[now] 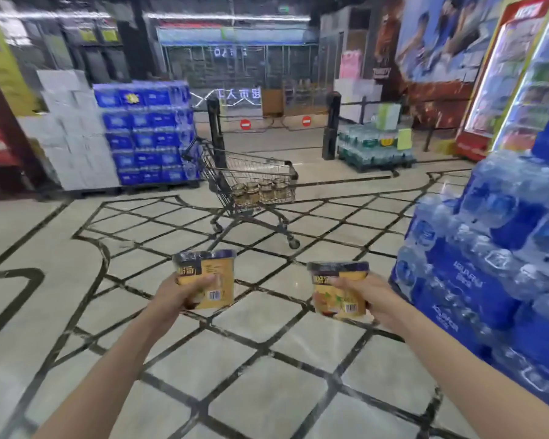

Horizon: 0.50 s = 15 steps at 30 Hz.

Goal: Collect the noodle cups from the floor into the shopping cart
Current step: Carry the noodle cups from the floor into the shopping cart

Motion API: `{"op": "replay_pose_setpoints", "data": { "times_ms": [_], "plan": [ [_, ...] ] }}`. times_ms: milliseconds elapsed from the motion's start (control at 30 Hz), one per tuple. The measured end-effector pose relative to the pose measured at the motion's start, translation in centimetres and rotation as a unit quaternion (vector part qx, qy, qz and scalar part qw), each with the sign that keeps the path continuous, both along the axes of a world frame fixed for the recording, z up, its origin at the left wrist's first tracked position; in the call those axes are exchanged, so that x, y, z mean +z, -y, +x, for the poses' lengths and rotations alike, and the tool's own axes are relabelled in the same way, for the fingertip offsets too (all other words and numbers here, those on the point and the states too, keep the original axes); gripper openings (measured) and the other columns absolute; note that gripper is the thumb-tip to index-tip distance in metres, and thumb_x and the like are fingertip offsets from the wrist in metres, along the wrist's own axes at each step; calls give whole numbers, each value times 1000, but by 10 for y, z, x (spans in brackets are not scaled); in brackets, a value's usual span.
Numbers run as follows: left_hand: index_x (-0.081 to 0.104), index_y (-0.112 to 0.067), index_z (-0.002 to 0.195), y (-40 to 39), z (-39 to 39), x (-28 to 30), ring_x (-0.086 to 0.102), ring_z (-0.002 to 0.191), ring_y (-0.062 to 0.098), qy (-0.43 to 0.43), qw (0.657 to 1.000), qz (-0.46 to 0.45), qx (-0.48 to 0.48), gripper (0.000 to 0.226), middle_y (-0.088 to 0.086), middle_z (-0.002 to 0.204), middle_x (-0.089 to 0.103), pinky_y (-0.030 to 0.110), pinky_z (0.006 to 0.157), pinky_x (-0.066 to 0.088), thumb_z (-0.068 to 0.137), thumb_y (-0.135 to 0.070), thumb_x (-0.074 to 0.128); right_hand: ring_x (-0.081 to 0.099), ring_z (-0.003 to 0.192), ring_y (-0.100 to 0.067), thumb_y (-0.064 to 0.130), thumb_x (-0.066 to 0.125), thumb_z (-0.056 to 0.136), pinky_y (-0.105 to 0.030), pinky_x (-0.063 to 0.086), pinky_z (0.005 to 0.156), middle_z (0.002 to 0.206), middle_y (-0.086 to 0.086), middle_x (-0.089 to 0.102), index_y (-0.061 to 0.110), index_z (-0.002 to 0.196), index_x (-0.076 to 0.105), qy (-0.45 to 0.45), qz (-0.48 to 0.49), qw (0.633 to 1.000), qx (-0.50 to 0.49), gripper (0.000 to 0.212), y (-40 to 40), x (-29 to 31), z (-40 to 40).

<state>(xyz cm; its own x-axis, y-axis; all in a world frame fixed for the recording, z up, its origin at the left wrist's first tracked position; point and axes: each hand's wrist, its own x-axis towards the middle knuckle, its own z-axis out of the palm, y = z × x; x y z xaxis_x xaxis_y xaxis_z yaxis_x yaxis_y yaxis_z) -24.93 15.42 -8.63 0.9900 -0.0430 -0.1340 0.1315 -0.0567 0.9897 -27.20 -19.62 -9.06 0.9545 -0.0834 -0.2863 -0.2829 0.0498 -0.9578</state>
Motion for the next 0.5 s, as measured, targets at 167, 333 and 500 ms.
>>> {"op": "replay_pose_setpoints", "data": {
  "times_ms": [167,333,500],
  "plan": [
    [67,-11,104,7,101,-18,69,91,26,3,1000,-3,19,73,7,96,75,40,87,50,42,-45,83,70,90,-24,22,86,50,-41,55,82,93,-7,75,14,103,67,-8,16,1000,7,57,-1,-19,124],
    [65,-11,102,25,232,-18,71,83,19,-10,999,-6,35,49,8,96,74,27,69,52,60,-26,85,70,94,-25,29,89,45,-41,55,84,97,-7,75,14,108,68,-6,20,1000,12,68,14,-14,264],
    [66,-13,99,40,356,-3,70,85,20,11,999,2,50,38,2,90,75,30,74,53,66,-22,82,72,76,-17,21,85,58,-26,54,55,90,-5,75,12,107,67,31,33,999,16,53,18,14,394]
  ]
}}
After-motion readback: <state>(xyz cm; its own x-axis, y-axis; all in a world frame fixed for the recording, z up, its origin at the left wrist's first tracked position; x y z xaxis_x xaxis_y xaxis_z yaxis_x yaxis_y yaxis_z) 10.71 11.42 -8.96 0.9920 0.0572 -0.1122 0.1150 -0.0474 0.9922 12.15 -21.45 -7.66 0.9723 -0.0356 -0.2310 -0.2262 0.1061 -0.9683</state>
